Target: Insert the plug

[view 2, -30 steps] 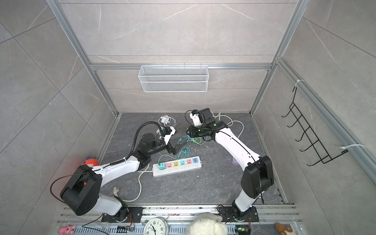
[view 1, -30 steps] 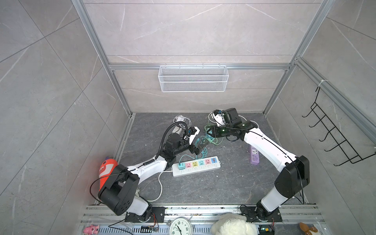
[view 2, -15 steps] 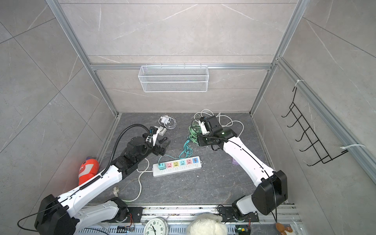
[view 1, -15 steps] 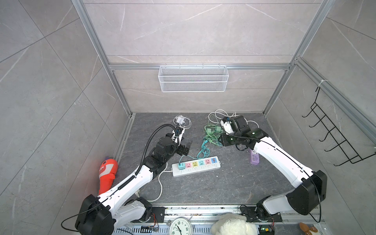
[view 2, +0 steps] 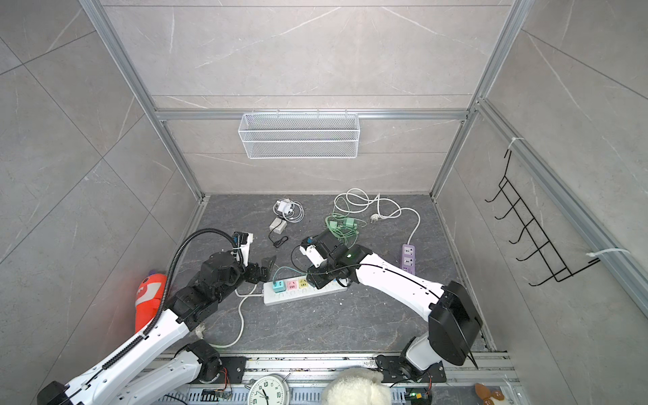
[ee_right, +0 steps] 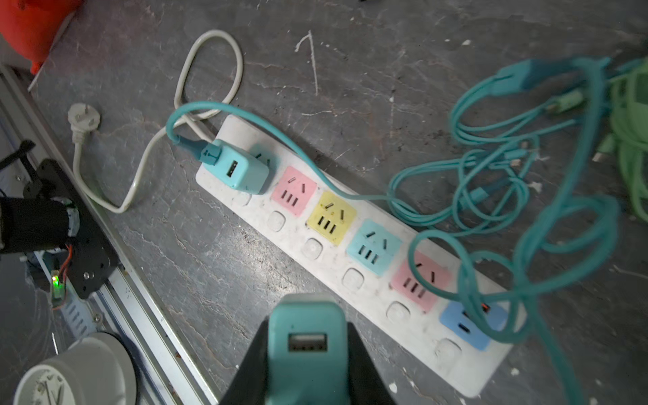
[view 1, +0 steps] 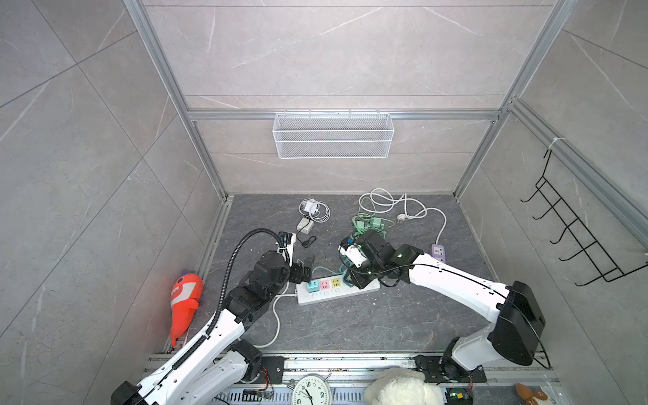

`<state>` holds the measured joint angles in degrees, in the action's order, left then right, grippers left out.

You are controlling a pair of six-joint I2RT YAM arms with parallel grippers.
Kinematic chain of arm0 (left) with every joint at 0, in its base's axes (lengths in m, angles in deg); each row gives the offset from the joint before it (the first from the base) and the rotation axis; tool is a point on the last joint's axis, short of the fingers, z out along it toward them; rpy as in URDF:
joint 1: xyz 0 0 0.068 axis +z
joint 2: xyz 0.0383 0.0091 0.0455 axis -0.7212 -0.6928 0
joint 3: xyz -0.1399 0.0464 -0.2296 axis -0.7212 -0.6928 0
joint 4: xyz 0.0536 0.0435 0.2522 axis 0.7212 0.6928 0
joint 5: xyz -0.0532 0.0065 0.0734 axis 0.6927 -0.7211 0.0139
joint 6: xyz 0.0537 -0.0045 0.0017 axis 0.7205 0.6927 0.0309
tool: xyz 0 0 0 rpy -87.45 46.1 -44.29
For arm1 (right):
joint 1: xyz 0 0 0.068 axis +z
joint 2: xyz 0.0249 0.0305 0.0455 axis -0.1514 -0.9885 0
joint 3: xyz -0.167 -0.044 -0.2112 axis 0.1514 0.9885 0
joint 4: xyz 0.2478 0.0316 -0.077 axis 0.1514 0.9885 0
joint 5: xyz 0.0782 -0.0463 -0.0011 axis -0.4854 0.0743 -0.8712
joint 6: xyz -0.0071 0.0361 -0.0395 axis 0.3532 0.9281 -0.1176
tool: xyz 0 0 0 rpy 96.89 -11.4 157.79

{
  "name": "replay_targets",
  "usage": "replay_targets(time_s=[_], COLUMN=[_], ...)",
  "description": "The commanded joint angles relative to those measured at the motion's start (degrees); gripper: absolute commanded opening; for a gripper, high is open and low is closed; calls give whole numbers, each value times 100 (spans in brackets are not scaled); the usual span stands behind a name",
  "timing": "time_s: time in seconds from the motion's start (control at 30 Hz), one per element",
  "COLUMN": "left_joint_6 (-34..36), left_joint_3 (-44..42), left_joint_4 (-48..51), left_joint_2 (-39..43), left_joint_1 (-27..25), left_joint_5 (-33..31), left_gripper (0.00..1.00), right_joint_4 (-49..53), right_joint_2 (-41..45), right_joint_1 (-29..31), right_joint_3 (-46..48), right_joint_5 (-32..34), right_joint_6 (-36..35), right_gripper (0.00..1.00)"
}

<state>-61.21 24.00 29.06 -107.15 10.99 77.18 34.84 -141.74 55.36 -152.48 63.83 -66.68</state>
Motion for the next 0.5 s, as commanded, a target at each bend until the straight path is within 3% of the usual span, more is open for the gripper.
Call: replay_targets(time_s=[0.0, 0.23, 0.37, 0.47], left_joint_6=[-664, -2856, -3877, -4263], left_joint_3=[267, 136, -507, -1013], left_joint_4=[1067, 3310, 3671, 3708], left_joint_2=[96, 345, 1142, 1592], left_joint_1=[-9, -10, -24, -25], left_joint_5=[-289, -735, -351, -11], left_gripper=[100, 99, 90, 83], right_joint_4=[-516, -582, -538, -502], right_joint_2=[-206, -643, -966, -1192], right_joint_1=[191, 371, 377, 369], right_joint_3=[-41, -413, -645, -825], right_joint_5=[-373, -425, -380, -360], right_joint_6=[-721, -1753, -2043, -2167], right_gripper=[9, 8, 7, 7])
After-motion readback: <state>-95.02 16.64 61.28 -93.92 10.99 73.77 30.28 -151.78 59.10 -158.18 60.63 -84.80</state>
